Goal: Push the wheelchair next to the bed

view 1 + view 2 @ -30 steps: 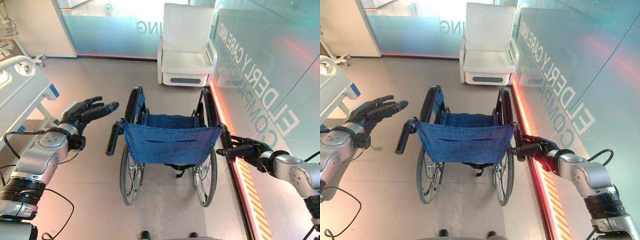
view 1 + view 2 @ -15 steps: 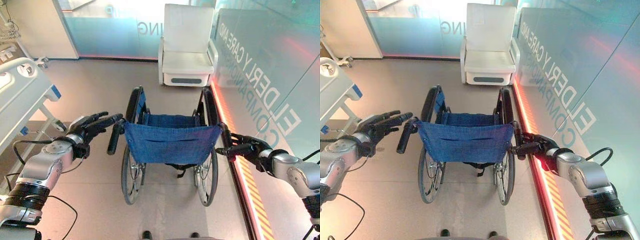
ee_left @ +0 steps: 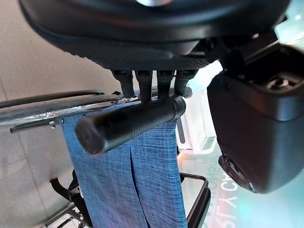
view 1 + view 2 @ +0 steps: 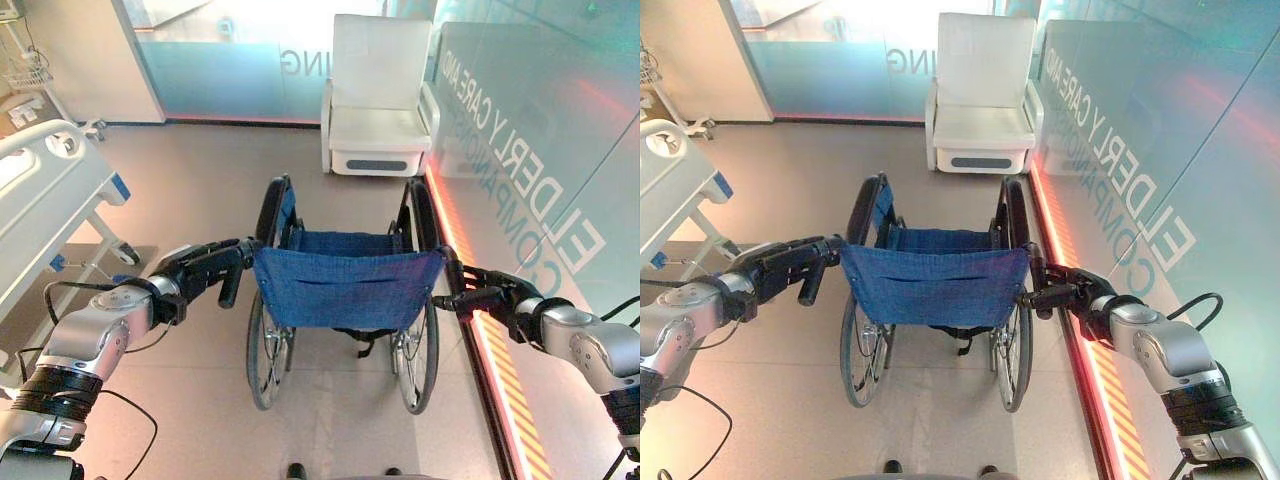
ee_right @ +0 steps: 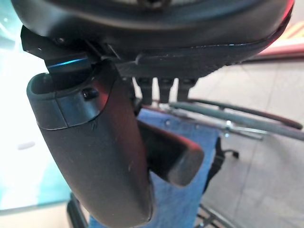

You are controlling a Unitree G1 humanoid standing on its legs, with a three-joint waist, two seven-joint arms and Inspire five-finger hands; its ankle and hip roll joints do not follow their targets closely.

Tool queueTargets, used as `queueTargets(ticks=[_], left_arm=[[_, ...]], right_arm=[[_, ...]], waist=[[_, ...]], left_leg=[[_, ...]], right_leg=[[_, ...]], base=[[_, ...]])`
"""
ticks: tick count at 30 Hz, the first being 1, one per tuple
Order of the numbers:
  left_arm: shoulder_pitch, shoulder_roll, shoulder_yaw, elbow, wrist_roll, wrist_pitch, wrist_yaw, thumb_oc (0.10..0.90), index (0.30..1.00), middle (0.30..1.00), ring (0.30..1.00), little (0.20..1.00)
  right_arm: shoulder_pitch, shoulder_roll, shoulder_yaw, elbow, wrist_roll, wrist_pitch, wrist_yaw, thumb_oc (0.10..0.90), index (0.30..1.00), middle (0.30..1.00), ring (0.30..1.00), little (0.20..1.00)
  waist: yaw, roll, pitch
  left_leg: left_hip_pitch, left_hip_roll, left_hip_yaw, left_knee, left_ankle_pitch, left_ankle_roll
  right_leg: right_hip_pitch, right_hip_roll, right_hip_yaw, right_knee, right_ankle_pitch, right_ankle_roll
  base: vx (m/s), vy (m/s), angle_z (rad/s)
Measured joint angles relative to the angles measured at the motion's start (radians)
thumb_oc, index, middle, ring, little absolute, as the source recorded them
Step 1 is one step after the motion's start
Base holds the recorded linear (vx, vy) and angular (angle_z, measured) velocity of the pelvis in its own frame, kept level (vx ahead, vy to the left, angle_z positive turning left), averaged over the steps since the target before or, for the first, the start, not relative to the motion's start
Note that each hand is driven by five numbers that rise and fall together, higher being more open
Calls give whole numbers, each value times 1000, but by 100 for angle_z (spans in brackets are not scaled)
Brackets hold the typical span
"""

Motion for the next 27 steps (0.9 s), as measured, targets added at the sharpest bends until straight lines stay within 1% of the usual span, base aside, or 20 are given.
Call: queueTargets(ticks=[8, 12, 15, 19, 22, 25, 27], left_arm=[[-1, 0, -9, 0, 1, 0, 1, 800, 900, 900, 900, 900], [-8, 0, -31, 0, 7, 0, 8, 800, 900, 900, 900, 900], [-10, 0, -45, -1, 46, 3, 6, 800, 900, 900, 900, 900], [-27, 1, -77, -2, 82, 49, 0, 800, 900, 900, 900, 900], [-32, -7, -92, 1, 78, 107, 3, 800, 900, 900, 900, 900], [-40, -36, -97, 16, 76, 142, 28, 800, 900, 900, 900, 900], [-40, -43, -118, 18, 46, 171, 42, 800, 900, 900, 900, 900]], right_arm=[[-13, -5, 13, 7, 6, 0, -14, 800, 900, 900, 900, 900], [-15, -4, 24, 13, 10, 0, -29, 800, 900, 900, 900, 900], [-28, -1, 36, 27, 10, 0, -33, 800, 900, 900, 900, 900], [-36, 0, 43, 35, 10, -1, -34, 800, 900, 900, 900, 900], [-44, 5, 52, 40, 14, -2, -42, 800, 900, 900, 900, 900], [-47, 11, 59, 42, 17, -4, -60, 800, 900, 900, 900, 900], [-49, 15, 73, 42, 25, -15, -84, 800, 900, 900, 900, 900]], waist=[[-1, 3, -1], [-1, 3, -1], [-1, 3, -1], [-1, 3, -1], [-3, 3, -1], [-3, 3, -1], [-4, 3, -1]], left_leg=[[2, 0, -3, 0, 1, 0], [10, 0, -2, 0, 1, 0], [12, 0, -1, 0, 1, 0], [13, 0, 0, 0, 1, -1], [16, 0, 0, 0, 1, -1], [18, 0, 0, 0, 1, -1], [19, 0, 1, 0, 1, -1]], right_leg=[[3, 0, -3, 0, 0, 0], [13, 1, -4, 0, 0, -1], [15, 1, -4, 0, 0, -1], [16, 1, -4, 0, 0, -1], [17, 1, -3, 0, 0, -1], [20, 1, -3, 0, 0, -1], [20, 1, -2, 0, 0, -1]], base=[[4, -1, 0], [9, -1, 2], [0, 0, 0], [0, 0, 0], [0, 0, 0], [0, 0, 0], [0, 0, 0]])
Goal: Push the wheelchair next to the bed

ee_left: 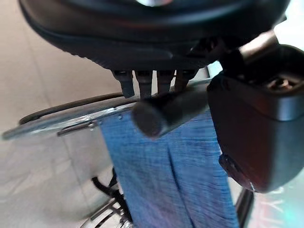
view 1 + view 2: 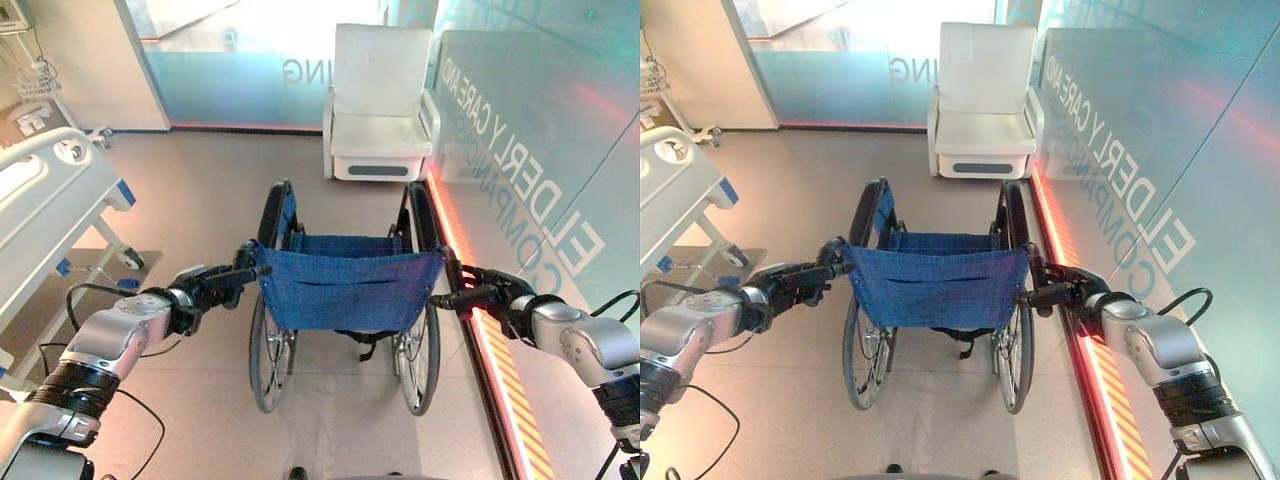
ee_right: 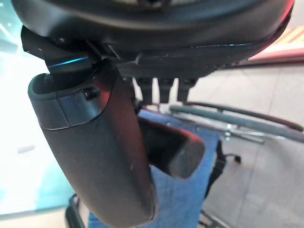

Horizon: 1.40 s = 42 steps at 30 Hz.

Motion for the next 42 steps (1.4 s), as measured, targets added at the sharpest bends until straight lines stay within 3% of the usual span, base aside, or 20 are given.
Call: queueTargets(ticks=[8, 18, 27, 37, 42], left_arm=[[0, -36, -14, 11, -24, 16, 39, 800, 900, 900, 900, 900], [-4, -75, -51, 11, 35, -91, 162, 800, 900, 900, 900, 900], [-4, -138, -58, 19, 46, -109, 319, 800, 900, 900, 900, 900], [-11, -143, -58, 30, 106, -112, 321, 800, 900, 900, 900, 900], [-50, -143, -54, 35, 132, -172, 343, 800, 900, 900, 900, 900]], right_arm=[[0, 52, 11, 8, 2, -21, -78, 800, 900, 900, 900, 900], [-4, 71, 14, 32, 46, -48, -120, 800, 900, 900, 900, 900], [-33, 91, 12, 77, 72, -52, -123, 800, 900, 900, 900, 900], [-42, 101, 10, 93, 70, -52, -123, 800, 900, 900, 900, 900], [-55, 105, 10, 118, 70, -52, -123, 800, 900, 900, 900, 900]], waist=[[-1, 1, 0], [-1, 1, -1], [-4, 0, -2], [-4, 0, -2], [-4, 0, -2]], left_leg=[[6, 0, 0, 0, 0, 0], [9, 0, -5, 0, 0, 0], [10, 0, -5, 0, 0, 0], [15, 0, -6, 0, 0, 0], [22, 0, -5, 0, 0, 0]], right_leg=[[6, 0, 1, 0, 0, 0], [10, 0, 1, 0, 0, -1], [11, 0, 0, 0, 0, 0], [16, 1, -4, 0, 0, 0], [23, 0, -5, -1, 0, 0]], base=[[0, 0, 0], [19, -6, 1], [7, 0, 0], [12, 0, 0], [8, 0, 0]])
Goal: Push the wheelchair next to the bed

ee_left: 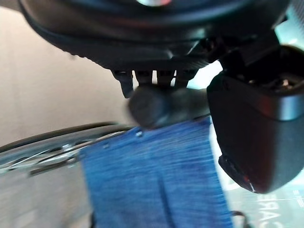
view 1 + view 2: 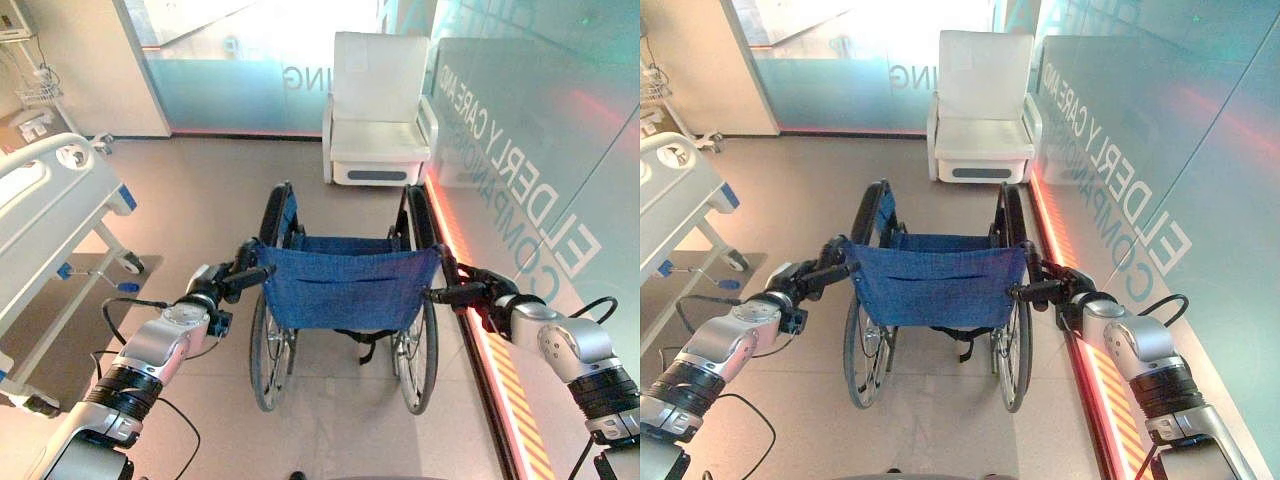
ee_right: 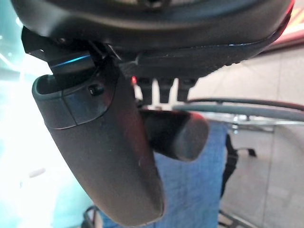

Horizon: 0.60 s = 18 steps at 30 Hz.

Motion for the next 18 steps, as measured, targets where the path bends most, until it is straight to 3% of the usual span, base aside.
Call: queueTargets(ticks=[4, 6, 11, 18], left_arm=[[-33, -10, 21, 0, -78, -20, 83, 800, 900, 900, 900, 900], [-33, -64, 73, 15, -203, -20, 159, 800, 900, 900, 900, 900], [-29, -123, 112, 28, -298, -30, 273, 800, 900, 900, 900, 900], [-24, -131, 124, 25, -305, -32, 290, 800, 900, 900, 900, 900]], right_arm=[[0, 11, 0, 0, -3, 0, 0, 800, 900, 900, 900, 900], [0, 24, 0, 1, -12, 0, 0, 800, 900, 900, 900, 900], [0, 46, 1, 1, -52, -2, 0, 800, 900, 900, 900, 900], [1, 46, 0, 1, -52, -2, 0, 800, 900, 900, 900, 900]], waist=[[-5, 0, 0], [-12, 0, 0], [-20, 3, -2], [-20, 4, -2]], left_leg=[[1, 0, 0, 0, 0, 0], [3, 0, 0, 0, 0, 0], [5, 0, 0, 0, 0, 0], [5, 0, 0, 0, 0, 0]], right_leg=[[0, 0, 1, 0, 0, 0], [3, 0, 0, 0, 0, 0], [7, 0, -1, 0, 0, 0], [7, 0, -1, 0, 0, 0]], base=[[0, 0, 0], [3, -1, 2], [-2, 0, 1], [0, 0, 0]])
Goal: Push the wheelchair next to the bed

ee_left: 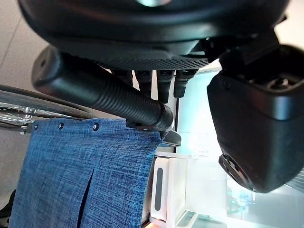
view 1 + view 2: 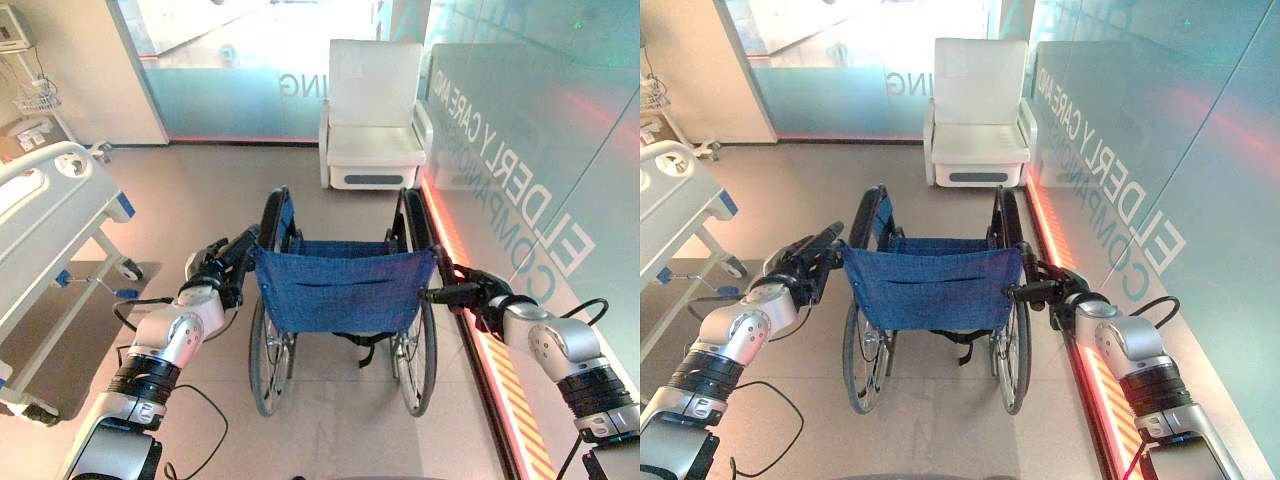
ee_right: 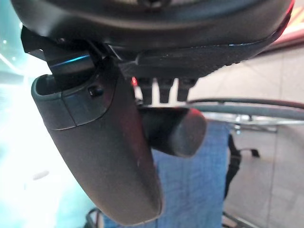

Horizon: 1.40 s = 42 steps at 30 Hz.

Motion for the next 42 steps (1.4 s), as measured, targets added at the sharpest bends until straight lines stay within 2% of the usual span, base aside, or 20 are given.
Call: queueTargets(ticks=[5, 10, 12, 15, 19, 27, 31, 35, 42], left_arm=[[0, -1, 0, -7, 37, 25, -10, 800, 900, 900, 900, 900], [0, 2, -4, -11, 102, 103, -45, 800, 900, 900, 900, 900], [0, 6, -24, -10, 163, 153, -92, 800, 900, 900, 900, 900], [0, 49, -56, -8, 270, 244, -241, 800, 900, 900, 900, 900], [0, 111, -85, 38, 326, 297, -373, 800, 900, 900, 900, 900], [-16, 134, -85, 93, 323, 286, -439, 800, 900, 900, 900, 900], [-18, 134, -89, 113, 325, 225, -444, 800, 900, 900, 900, 900], [-32, 134, -113, 121, 328, 146, -377, 800, 900, 900, 900, 900], [-66, 130, -114, 129, 326, 103, -311, 800, 900, 900, 900, 900]], right_arm=[[0, 0, 0, 0, 0, 0, 0, 800, 900, 900, 900, 900], [0, -1, 1, -1, 1, 0, 0, 800, 900, 900, 900, 900], [0, -1, 1, -1, 1, 0, 0, 800, 900, 900, 900, 900], [0, -12, -2, -3, 6, 0, 0, 800, 900, 900, 900, 900], [-1, -25, -1, -9, 19, 0, 0, 800, 900, 900, 900, 900], [-5, -40, 0, -10, 57, 1, 0, 800, 900, 900, 900, 900], [-6, -40, 1, -10, 58, 1, 0, 800, 900, 900, 900, 900], [-7, -40, 1, -10, 57, 1, 0, 800, 900, 900, 900, 900], [-8, -26, 2, -8, 55, -2, 0, 800, 900, 900, 900, 900]], waist=[[0, 0, 0], [-1, 1, -1], [-1, 2, -1], [-2, 3, -1], [-2, 4, 0], [-5, 15, 0], [-6, 16, 0], [-6, 16, 0], [-13, 15, 0]], left_leg=[[0, 0, 0, 0, 0, 0], [0, 0, 0, 0, 0, 0], [0, 0, 0, 0, 0, 0], [-1, 0, 0, 0, 0, 0], [-4, 0, 0, 0, 0, 0], [-7, 1, 0, 0, 0, 0], [-8, 1, 0, 0, 0, 0], [-8, 1, 0, 0, 0, 0], [-8, 1, 0, 0, 0, 0]], right_leg=[[0, 0, 0, 0, 0, 0], [0, 0, 0, 0, 0, 0], [0, 0, 0, 0, 0, 0], [-1, 0, 0, 0, 0, 0], [-4, 0, -1, 0, 0, 0], [-8, 0, -1, -1, 0, 0], [-8, 0, -1, -3, 0, 0], [-9, 0, 0, -3, -1, -1], [-8, 1, 1, -3, -1, -1]], base=[[0, 0, 0], [0, 0, 0], [0, 0, 0], [0, 0, 0], [0, 0, 0], [0, 0, 0], [0, 0, 0], [16, -4, 0], [0, 0, 0]])
